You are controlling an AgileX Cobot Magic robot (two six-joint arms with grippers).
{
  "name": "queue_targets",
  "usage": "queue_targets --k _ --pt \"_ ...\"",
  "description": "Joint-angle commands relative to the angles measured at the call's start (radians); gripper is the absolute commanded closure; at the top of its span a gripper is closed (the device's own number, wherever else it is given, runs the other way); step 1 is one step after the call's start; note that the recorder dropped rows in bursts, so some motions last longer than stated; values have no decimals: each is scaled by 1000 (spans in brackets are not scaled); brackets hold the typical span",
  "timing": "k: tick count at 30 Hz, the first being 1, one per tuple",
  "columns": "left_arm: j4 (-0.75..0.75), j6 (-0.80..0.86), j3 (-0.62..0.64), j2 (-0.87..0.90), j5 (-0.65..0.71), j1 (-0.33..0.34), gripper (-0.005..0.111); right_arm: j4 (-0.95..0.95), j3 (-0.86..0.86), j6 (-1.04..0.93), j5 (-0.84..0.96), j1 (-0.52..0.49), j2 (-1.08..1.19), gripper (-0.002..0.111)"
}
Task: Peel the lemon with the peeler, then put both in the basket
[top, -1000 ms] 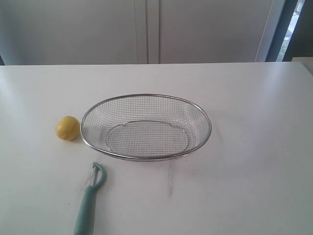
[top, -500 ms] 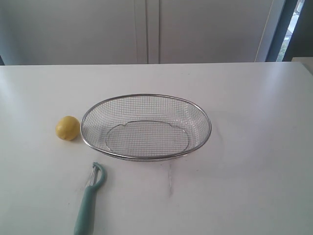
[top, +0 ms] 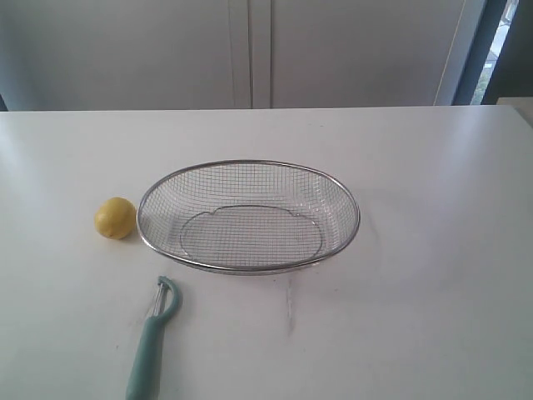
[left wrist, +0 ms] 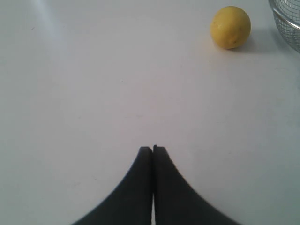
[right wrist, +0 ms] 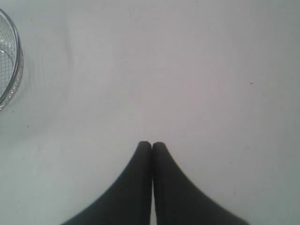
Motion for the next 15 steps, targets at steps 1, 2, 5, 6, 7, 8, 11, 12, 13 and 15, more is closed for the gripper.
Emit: queue_targets --k 1,2,5,6,7,8,11,12,13,15 --pt "-4 -5 7 -4 4 4 107 18 -12 -20 17 4 39 108" --pt "-4 -5 7 -4 4 4 107 20 -12 -20 17 4 44 108" --pt "-4 -5 7 -4 4 4 107 38 -12 -20 16 4 48 108" --pt "-4 -5 7 -4 4 4 107 48 -12 -20 13 4 48 108" --pt "-4 -5 7 -4 4 4 107 52 -12 -20 13 4 48 108" --pt "-4 -5 7 -4 4 4 107 52 -12 -20 13 4 48 108" --pt "-4 -5 7 -4 4 4 107 51 -12 -20 11 4 48 108" --pt "-4 -5 7 -4 4 4 107 51 -12 -29 9 4 48 108" --pt "-4 -5 7 -4 4 4 107 51 -12 -45 9 4 48 108" --pt "-4 -5 7 -4 4 4 107 51 -12 -70 13 4 48 108"
